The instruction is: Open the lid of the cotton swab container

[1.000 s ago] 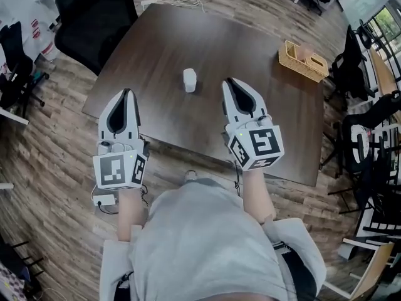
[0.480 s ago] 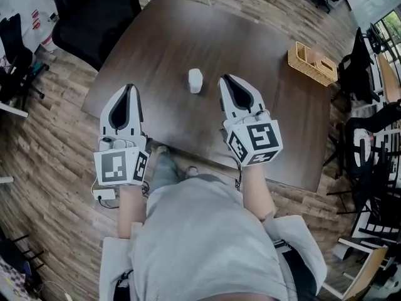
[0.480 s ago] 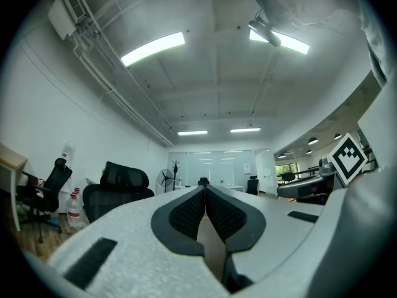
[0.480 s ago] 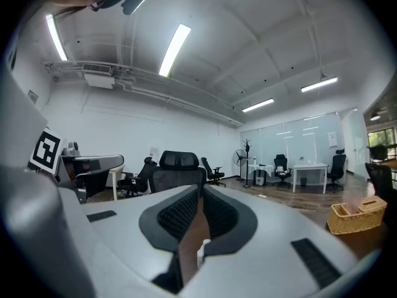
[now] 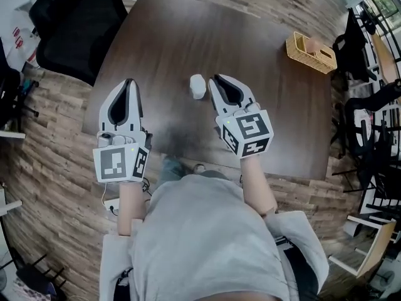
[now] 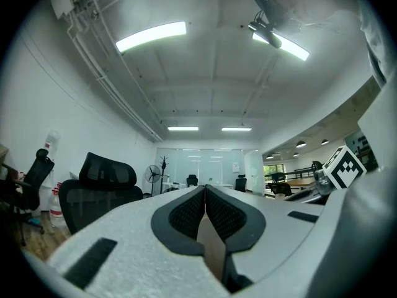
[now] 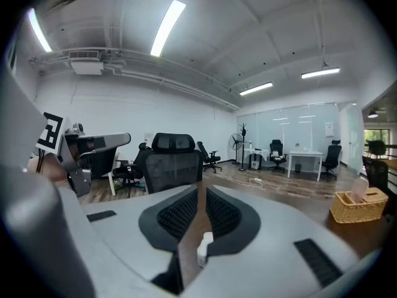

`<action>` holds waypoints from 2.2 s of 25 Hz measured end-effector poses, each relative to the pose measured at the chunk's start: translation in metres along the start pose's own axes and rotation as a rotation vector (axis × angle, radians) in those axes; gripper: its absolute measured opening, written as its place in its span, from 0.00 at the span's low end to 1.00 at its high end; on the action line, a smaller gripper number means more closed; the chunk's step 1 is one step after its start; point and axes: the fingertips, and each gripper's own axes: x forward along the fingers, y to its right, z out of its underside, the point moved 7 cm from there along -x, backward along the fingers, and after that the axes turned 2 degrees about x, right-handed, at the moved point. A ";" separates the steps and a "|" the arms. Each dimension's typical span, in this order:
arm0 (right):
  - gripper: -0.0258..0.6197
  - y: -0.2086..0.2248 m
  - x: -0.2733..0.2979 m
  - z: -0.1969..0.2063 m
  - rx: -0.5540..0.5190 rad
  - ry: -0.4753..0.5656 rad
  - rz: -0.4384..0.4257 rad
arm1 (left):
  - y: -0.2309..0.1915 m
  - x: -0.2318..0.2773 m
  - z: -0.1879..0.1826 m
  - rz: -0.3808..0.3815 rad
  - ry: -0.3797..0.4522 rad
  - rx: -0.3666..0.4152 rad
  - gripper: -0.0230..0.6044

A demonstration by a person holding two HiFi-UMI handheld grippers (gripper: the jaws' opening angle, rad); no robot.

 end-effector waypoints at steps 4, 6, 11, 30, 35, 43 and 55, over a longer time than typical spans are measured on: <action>0.09 0.002 0.021 0.015 0.013 -0.071 0.032 | -0.016 0.022 0.006 0.043 -0.010 -0.015 0.05; 0.09 0.004 0.030 0.024 0.027 -0.103 0.050 | -0.022 0.032 0.010 0.067 -0.018 -0.018 0.05; 0.18 0.006 0.050 0.051 0.073 -0.184 0.077 | -0.036 0.056 0.022 0.125 -0.036 -0.035 0.05; 0.39 0.001 0.080 0.175 0.199 -0.416 0.185 | -0.047 0.111 0.061 0.292 -0.119 -0.064 0.05; 0.39 0.001 0.094 0.193 0.213 -0.417 0.234 | -0.051 0.115 0.067 0.310 -0.139 -0.054 0.05; 0.39 0.009 0.114 0.207 0.225 -0.435 0.334 | -0.061 0.118 0.075 0.319 -0.163 -0.040 0.05; 0.34 0.008 0.112 0.195 0.186 -0.379 0.324 | -0.062 0.120 0.078 0.326 -0.169 -0.033 0.05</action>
